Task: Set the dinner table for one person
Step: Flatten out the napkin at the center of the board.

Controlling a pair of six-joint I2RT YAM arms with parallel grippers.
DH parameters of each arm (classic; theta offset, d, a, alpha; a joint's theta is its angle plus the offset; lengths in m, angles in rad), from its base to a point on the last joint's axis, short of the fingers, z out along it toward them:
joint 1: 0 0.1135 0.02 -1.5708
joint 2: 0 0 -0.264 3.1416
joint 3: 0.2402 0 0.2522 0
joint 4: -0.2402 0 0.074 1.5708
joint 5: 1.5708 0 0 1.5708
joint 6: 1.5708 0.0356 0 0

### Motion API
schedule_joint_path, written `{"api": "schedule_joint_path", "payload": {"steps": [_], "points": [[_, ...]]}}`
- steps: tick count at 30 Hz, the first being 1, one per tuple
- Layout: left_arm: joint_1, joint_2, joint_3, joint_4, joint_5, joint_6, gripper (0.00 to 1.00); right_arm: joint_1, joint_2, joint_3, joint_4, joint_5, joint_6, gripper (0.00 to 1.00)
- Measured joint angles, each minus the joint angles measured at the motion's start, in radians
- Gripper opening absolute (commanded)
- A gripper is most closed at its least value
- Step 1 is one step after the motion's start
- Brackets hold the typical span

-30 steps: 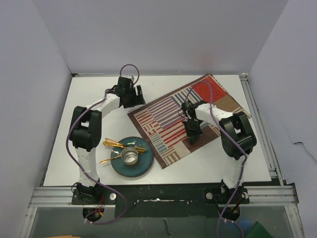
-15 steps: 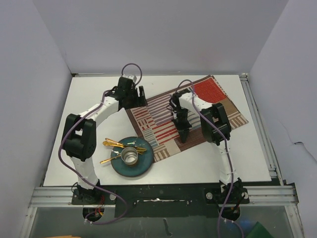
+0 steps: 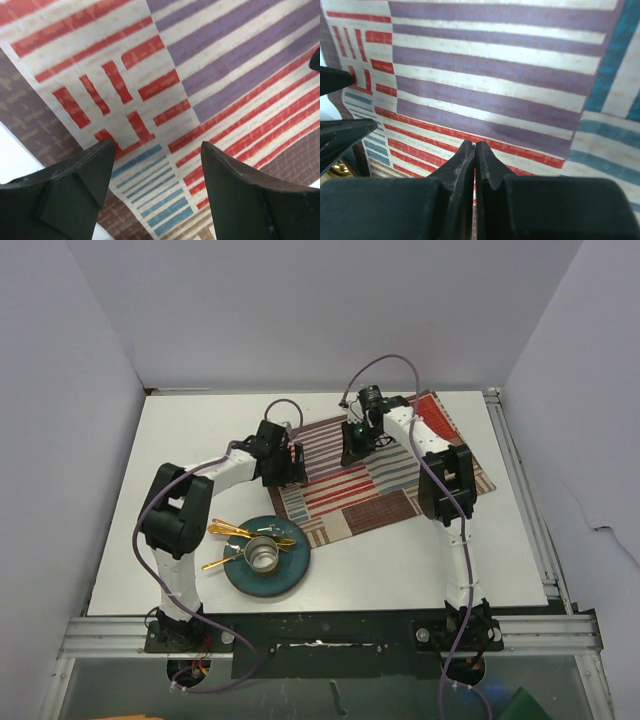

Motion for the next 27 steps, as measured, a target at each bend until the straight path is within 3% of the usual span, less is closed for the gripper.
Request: {"api": "schedule_joint_path", "payload": {"steps": [7,18,22,27], "points": [[0.000,0.031,0.034,0.025,0.003,-0.012,0.70,-0.013,-0.077,-0.071,0.071,-0.040,-0.039,0.01],[0.047,0.198,0.271,0.000,-0.013,-0.012,0.70,0.037,-0.685,-0.585,0.106,0.172,0.033,0.01],[0.094,0.230,0.319,0.003,-0.017,-0.011,0.70,0.027,-0.821,-0.718,0.102,0.248,0.059,0.01],[0.169,0.266,0.375,-0.008,-0.048,0.007,0.70,0.026,-0.867,-0.841,0.090,0.302,0.082,0.01]]}}
